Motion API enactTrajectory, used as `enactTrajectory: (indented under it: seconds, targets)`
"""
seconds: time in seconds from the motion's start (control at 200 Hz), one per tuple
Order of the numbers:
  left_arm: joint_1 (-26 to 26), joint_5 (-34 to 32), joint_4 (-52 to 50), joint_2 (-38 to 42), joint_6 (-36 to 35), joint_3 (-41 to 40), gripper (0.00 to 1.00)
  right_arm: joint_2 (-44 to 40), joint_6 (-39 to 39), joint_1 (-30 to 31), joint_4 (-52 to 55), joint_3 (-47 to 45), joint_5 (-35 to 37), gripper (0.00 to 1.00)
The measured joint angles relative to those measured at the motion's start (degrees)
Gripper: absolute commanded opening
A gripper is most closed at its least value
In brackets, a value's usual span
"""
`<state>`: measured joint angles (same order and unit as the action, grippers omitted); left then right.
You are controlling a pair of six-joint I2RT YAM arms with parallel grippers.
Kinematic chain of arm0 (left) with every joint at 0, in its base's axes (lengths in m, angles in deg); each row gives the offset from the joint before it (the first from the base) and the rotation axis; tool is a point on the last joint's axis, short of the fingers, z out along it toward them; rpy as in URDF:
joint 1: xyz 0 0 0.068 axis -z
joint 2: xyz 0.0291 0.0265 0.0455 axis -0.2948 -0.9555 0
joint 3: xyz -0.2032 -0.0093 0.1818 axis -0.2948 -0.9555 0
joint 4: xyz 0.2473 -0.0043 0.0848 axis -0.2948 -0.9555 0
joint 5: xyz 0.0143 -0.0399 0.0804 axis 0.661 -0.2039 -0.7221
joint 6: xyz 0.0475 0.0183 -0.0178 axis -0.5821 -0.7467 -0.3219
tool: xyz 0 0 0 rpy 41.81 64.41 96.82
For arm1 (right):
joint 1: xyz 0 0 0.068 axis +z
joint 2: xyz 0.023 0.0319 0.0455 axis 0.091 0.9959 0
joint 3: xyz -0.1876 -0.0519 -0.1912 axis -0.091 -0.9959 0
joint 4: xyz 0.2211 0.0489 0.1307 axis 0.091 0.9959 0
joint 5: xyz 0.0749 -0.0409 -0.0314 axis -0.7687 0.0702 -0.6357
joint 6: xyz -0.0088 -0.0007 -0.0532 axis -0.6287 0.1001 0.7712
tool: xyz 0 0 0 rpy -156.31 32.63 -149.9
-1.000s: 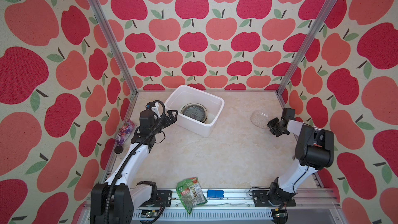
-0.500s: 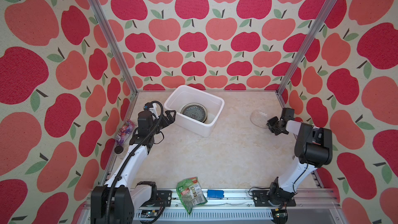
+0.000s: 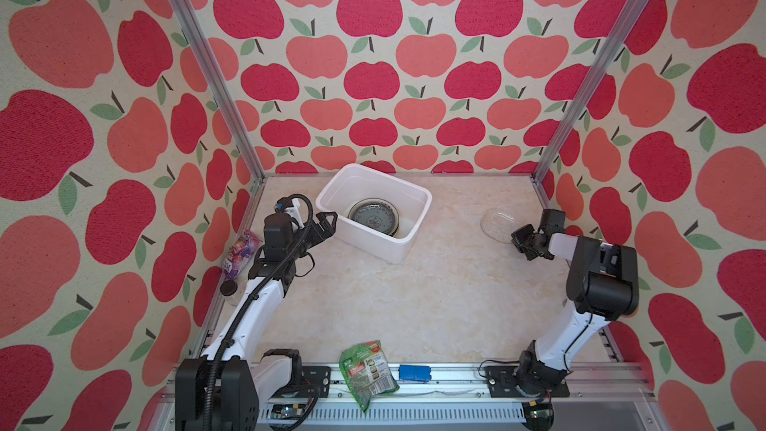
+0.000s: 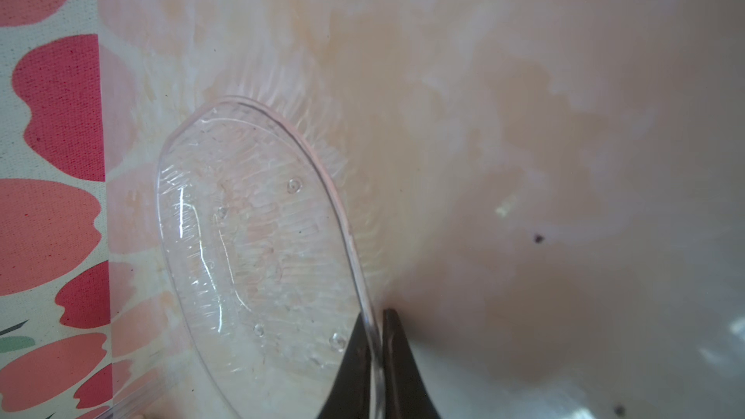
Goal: Place the plates into the plastic bin on the countertop
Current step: Pick up the plate from the top-right of the table, then place the plate in the plastic bin.
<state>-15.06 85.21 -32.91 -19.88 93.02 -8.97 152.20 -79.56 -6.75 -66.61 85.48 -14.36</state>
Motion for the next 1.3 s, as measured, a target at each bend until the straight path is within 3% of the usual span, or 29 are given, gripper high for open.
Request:
enactTrajectory:
  seconds: [0.03, 0.35, 0.655, 0.79, 0.946, 1.111, 1.301]
  targets:
    - [-0.02, 0.00, 0.00, 0.00, 0.00, 0.00, 0.99, 0.00, -0.11, 0.09, -0.11, -0.04, -0.02, 0.00]
    - [-0.02, -0.02, -0.13, 0.22, 0.00, 0.00, 0.99, -2.12, -1.81, 0.74, -0.37, -1.64, -0.35, 0.00]
    - [-0.20, 0.00, -0.68, 1.81, -0.02, 0.00, 0.99, -20.37, -3.34, 8.68, 6.47, 2.25, 2.99, 0.00]
    - [-0.39, 0.17, -0.66, 1.77, -0.02, 0.00, 0.99, -24.57, -3.48, 14.16, 8.24, 10.12, 4.98, 0.00]
    - [-0.39, 0.66, -0.44, -0.24, -0.02, 0.07, 0.99, -22.51, -3.17, 21.46, 11.21, 22.03, 6.49, 0.00]
    - [-0.37, -0.04, -2.67, -0.83, 0.02, 1.05, 0.99, -14.51, -2.43, 29.22, 17.40, 38.34, 7.48, 0.00]
    - [-0.48, -0.11, -11.04, -0.79, -0.02, 9.09, 1.00, -1.27, -2.21, 35.87, 30.47, 61.02, 8.07, 0.00]
